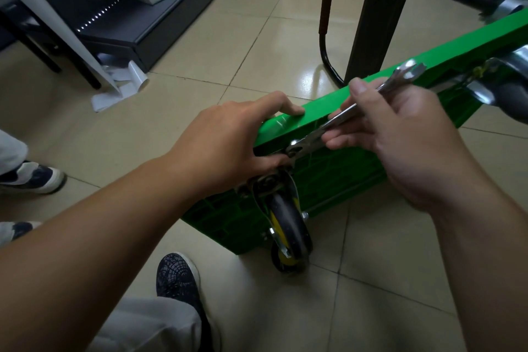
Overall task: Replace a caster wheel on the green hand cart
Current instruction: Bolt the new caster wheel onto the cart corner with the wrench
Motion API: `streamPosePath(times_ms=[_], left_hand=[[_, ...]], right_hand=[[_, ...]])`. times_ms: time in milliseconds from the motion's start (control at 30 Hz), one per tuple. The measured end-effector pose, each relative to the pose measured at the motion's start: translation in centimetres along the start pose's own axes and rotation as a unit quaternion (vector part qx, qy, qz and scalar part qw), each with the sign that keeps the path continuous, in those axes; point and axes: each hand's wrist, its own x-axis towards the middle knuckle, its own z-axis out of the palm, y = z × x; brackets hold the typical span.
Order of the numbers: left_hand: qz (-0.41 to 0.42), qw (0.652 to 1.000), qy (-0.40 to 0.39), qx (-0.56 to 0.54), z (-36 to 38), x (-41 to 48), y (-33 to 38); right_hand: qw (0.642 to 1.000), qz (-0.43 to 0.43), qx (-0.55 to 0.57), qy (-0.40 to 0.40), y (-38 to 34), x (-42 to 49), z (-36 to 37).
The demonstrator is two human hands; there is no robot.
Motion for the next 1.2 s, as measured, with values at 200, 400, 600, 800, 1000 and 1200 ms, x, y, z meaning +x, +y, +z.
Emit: streamPosePath(times_ms=[200, 400, 600, 800, 1000, 1200], left_hand=[[0.006, 1.0, 0.007, 0.0, 0.1, 0.0, 0.1], [0.017, 1.0, 0.005, -0.005, 0.0, -0.1, 0.2], [0.025, 1.0, 0.002, 0.012, 0.2, 0.1, -0.2], [0.044, 0.999, 0.002, -0.008, -0.3, -0.1, 0.1], [0.023, 1.0, 0.014, -0.014, 0.1, -0.1, -0.1], [-0.004, 1.0, -0.001, 0.007, 0.1, 0.0, 0.0]], right_hand=[[0.973, -0.09, -0.213, -0.018, -1.5, -1.3, 1.5], [0.931, -0.147, -0.334, -0.004, -2.0, -2.2, 3.7], [0.915, -0.145, -0.377, -0.008, -2.9, -2.5, 3.7], [0.879, -0.201, -0.432, -0.019, -2.7, -3.8, 6.6], [0.911, -0.141, -0.388, 0.01, -2.5, -2.8, 4.9], [0.997, 0.022, 0.026, 0.065, 0.3, -1.2, 0.4]])
